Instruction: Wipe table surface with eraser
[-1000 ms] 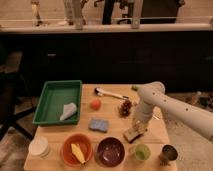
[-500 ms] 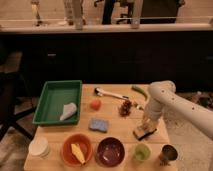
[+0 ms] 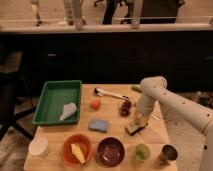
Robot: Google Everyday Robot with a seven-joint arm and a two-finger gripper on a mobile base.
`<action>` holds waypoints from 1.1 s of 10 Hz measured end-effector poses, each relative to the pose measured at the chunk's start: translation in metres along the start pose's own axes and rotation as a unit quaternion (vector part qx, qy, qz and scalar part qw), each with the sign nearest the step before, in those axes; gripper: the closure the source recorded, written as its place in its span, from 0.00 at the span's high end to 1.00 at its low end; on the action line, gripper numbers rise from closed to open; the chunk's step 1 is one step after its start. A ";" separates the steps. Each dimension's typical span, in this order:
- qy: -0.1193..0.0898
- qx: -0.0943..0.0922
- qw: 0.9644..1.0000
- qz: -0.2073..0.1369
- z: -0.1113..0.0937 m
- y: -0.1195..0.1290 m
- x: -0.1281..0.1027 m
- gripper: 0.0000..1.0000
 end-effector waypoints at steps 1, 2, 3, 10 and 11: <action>-0.006 0.002 1.000 -0.013 0.001 -0.008 -0.013 0.00; -0.013 -0.001 1.000 -0.026 0.004 -0.009 -0.024 0.00; -0.019 -0.007 0.999 -0.039 0.008 -0.005 -0.034 0.00; -0.007 -0.049 0.999 0.003 0.010 0.051 0.017 0.00; 0.001 -0.050 0.999 0.010 0.005 0.050 0.027 0.00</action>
